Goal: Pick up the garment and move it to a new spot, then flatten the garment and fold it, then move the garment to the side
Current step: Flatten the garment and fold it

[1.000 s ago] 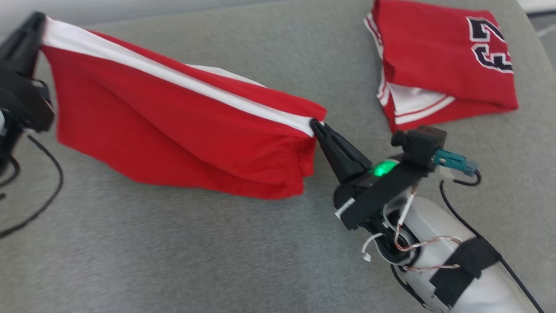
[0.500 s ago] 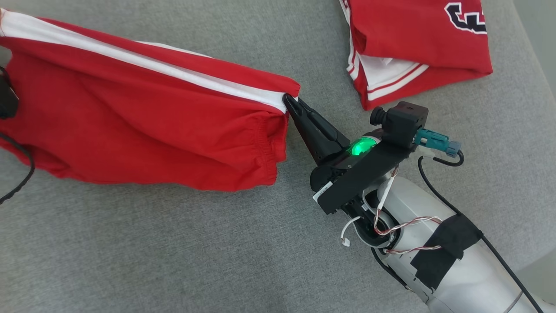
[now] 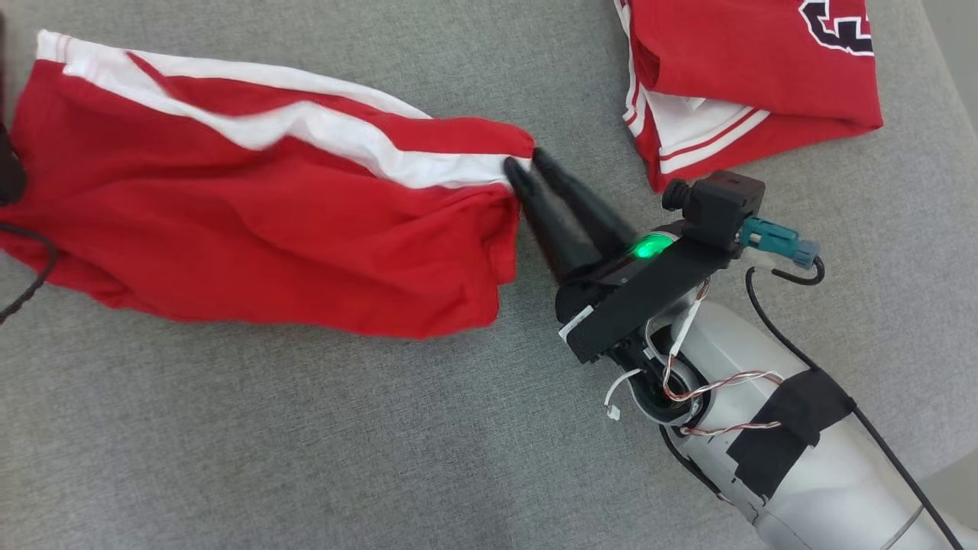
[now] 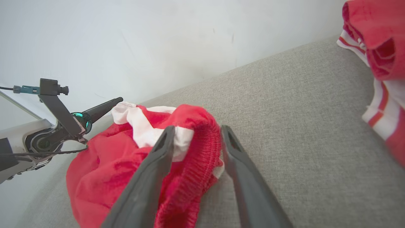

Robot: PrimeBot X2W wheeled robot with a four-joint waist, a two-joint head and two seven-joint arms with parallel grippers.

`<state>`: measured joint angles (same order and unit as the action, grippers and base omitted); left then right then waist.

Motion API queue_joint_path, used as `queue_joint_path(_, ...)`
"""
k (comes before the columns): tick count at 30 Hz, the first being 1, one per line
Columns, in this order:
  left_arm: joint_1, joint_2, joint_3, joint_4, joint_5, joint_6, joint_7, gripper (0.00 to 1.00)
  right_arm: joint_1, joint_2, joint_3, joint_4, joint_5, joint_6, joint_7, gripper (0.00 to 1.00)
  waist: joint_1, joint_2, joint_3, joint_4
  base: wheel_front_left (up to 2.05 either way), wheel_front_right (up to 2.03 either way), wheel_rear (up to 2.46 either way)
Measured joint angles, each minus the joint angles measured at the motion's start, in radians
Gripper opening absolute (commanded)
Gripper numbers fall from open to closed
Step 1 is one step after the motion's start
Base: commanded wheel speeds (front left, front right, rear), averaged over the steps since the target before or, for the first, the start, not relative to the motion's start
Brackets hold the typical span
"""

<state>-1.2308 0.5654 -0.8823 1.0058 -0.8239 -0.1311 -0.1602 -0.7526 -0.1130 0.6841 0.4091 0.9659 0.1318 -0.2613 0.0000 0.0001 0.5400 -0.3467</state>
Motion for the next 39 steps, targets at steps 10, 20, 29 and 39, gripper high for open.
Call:
queue_joint_path(10, 0.023, -0.016, -0.047, -0.009, -0.034, 0.0, -0.066, 1.0, 0.012, -0.026, -0.036, -0.001, -0.009, 0.0, 0.0, 1.0, 0.0, 0.0, -0.055, 0.025, 0.0, 0.0, 0.0)
queue_joint_path(20, 0.123, -0.027, -0.019, -0.078, -0.061, 0.0, -0.1, 1.0, 0.103, -0.07, -0.088, -0.04, -0.063, 0.0, 0.0, 1.0, -0.0001, 0.0, -0.148, 0.074, 0.0, 0.0, 0.0)
queue_joint_path(29, 0.317, -0.045, 0.202, -0.294, 0.069, 0.06, -0.1, 1.0, 0.215, -0.1, -0.155, -0.08, -0.132, 0.0, 0.0, 1.0, -0.0002, -0.0001, -0.242, 0.125, 0.0, 0.0, 0.0)
queue_joint_path(39, 0.502, -0.097, 0.399, -0.472, 0.219, 0.097, -0.1, 1.0, 0.301, -0.094, -0.25, -0.117, -0.197, 0.0, 0.0, 1.0, -0.0002, -0.0001, -0.308, 0.173, 0.0, 0.0, 0.0)
